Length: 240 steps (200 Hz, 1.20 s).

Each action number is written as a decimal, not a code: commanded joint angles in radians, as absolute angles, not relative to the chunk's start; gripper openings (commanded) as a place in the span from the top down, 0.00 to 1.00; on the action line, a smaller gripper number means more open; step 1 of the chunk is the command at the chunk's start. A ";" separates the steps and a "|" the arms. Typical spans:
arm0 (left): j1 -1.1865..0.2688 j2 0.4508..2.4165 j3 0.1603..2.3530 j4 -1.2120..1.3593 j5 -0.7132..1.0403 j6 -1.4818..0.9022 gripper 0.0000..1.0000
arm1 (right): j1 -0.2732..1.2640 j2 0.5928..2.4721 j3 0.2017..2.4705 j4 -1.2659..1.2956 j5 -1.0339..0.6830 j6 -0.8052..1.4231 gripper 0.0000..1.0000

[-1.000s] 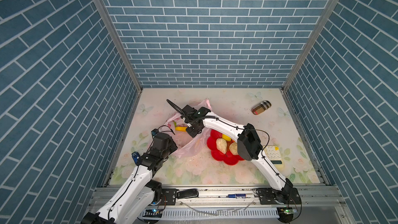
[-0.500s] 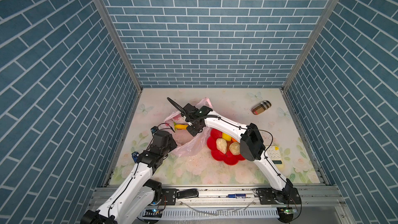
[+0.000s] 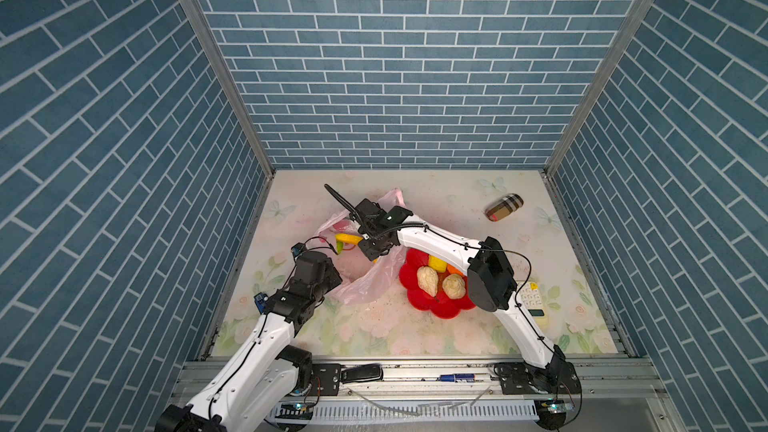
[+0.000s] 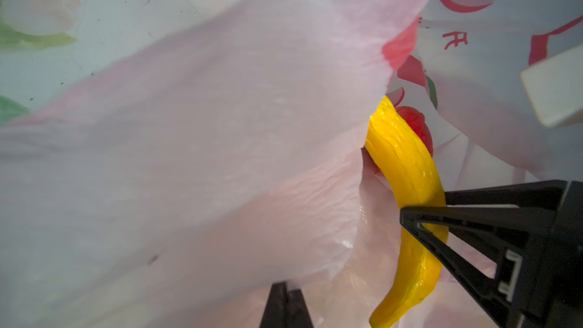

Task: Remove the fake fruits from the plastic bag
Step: 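Close the right gripper on the yellow banana while the left holds the bag, then lift the yellow banana out of the bag with the right gripper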

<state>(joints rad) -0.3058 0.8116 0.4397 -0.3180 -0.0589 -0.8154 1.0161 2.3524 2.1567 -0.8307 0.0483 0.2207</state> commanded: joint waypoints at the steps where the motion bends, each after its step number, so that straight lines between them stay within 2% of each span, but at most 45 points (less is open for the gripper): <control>1: -0.300 0.814 0.453 -0.321 -0.050 -0.810 0.97 | 1.015 2.316 2.131 -0.740 0.045 0.301 0.89; 67: -0.301 0.848 0.462 -0.302 -0.032 -0.810 0.97 | 1.021 2.334 2.130 -0.636 0.051 0.356 0.89; 148: -0.300 0.876 0.469 -0.269 -0.034 -0.818 0.97 | 1.021 2.276 2.141 -0.653 0.008 0.356 0.89; 240: -0.300 0.892 0.510 -0.253 -0.083 -0.821 0.97 | 1.023 2.217 2.191 -0.826 -0.081 0.373 0.88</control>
<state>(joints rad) -0.3054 0.8814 0.4808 -0.2691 -0.0475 -0.8227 1.0203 2.2581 2.1571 -0.7353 -0.0311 0.3401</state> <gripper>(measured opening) 0.048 0.292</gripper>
